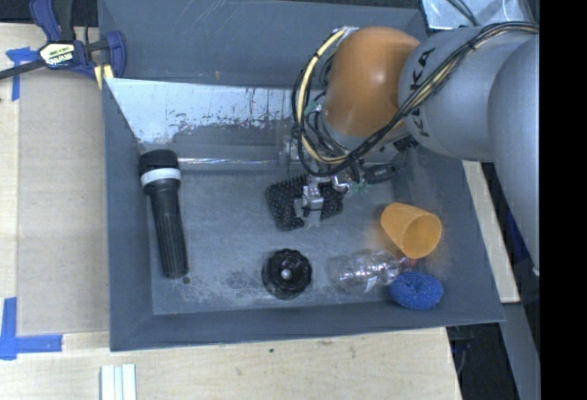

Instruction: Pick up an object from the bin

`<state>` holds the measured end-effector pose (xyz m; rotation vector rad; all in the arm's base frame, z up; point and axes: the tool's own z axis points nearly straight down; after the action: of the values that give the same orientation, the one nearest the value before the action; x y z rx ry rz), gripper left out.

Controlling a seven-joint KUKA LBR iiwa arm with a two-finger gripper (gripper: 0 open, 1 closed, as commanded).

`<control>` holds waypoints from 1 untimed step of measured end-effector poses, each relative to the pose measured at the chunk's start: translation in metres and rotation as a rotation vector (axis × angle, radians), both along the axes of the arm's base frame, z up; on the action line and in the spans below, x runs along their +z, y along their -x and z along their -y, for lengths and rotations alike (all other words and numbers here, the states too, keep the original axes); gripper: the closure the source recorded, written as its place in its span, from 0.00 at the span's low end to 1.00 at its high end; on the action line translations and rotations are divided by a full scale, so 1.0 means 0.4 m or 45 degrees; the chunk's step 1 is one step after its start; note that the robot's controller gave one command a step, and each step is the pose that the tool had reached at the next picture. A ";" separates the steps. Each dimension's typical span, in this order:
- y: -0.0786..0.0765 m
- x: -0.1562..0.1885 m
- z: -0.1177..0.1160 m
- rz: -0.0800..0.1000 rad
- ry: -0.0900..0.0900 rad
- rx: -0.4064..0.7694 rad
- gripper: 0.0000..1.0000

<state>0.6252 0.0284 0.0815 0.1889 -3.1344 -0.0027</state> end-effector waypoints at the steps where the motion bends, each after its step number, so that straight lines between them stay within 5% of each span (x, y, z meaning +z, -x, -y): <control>1: 0.064 0.172 0.068 0.016 0.002 0.105 0.00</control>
Offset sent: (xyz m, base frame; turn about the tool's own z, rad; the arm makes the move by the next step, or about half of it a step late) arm -0.0096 -0.0462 0.0185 -0.0582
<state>0.5997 0.0012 0.1504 0.3188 -3.1363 0.0016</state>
